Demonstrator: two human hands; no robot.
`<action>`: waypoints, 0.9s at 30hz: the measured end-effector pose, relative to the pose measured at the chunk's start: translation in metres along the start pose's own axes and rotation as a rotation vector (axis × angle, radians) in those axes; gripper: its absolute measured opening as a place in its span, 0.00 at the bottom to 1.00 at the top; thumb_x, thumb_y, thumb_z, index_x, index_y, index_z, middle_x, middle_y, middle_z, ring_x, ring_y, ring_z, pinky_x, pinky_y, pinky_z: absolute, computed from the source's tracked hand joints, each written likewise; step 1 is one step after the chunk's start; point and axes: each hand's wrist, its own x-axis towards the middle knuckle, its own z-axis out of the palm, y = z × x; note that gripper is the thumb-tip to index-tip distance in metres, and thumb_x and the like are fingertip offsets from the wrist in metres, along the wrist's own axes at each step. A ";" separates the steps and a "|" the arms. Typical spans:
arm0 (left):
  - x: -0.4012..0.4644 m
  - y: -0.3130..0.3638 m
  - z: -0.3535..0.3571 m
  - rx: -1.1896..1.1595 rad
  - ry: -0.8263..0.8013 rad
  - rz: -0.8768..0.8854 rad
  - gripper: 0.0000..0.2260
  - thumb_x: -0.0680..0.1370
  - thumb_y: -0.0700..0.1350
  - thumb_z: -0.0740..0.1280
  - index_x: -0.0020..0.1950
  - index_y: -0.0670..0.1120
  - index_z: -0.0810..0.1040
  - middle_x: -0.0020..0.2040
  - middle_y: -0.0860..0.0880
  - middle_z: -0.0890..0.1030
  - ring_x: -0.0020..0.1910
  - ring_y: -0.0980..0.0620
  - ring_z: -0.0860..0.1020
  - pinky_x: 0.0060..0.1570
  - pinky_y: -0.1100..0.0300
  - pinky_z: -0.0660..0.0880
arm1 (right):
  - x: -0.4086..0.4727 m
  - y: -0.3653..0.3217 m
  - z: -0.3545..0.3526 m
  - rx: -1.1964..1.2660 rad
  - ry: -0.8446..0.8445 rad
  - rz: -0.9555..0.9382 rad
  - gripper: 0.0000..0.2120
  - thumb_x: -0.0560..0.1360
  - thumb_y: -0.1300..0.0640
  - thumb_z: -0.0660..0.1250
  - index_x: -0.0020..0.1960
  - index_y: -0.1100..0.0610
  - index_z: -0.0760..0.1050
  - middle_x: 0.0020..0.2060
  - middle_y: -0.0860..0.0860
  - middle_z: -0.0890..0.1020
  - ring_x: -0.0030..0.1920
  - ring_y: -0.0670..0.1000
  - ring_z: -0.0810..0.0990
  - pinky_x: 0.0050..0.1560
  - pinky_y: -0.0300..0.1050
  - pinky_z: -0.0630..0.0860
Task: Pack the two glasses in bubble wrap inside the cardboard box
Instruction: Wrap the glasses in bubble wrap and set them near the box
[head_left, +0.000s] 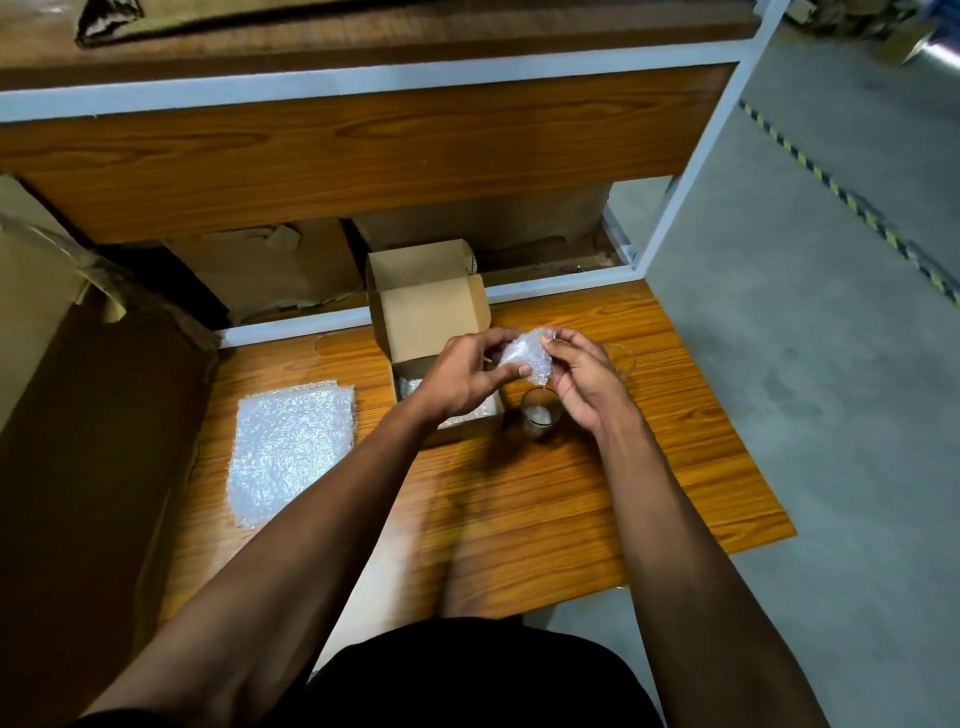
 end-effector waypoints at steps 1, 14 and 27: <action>0.001 -0.001 0.001 0.004 0.002 -0.003 0.20 0.79 0.52 0.76 0.69 0.49 0.81 0.56 0.55 0.85 0.53 0.58 0.82 0.52 0.62 0.80 | -0.002 0.000 -0.001 -0.032 0.015 -0.011 0.11 0.80 0.68 0.68 0.61 0.60 0.76 0.55 0.62 0.83 0.52 0.57 0.86 0.47 0.47 0.84; 0.001 0.000 0.028 -0.189 0.181 -0.072 0.16 0.73 0.56 0.81 0.53 0.51 0.82 0.56 0.54 0.82 0.54 0.56 0.82 0.50 0.54 0.82 | -0.019 0.004 -0.013 -0.366 -0.023 -0.109 0.06 0.83 0.60 0.67 0.58 0.58 0.82 0.52 0.55 0.87 0.53 0.51 0.86 0.54 0.47 0.83; -0.005 -0.020 0.054 0.152 0.206 0.004 0.14 0.75 0.56 0.79 0.53 0.56 0.77 0.45 0.56 0.81 0.42 0.54 0.79 0.37 0.55 0.75 | -0.017 0.025 -0.051 -1.217 -0.003 -0.302 0.36 0.75 0.63 0.75 0.79 0.52 0.66 0.74 0.52 0.74 0.72 0.50 0.73 0.72 0.50 0.74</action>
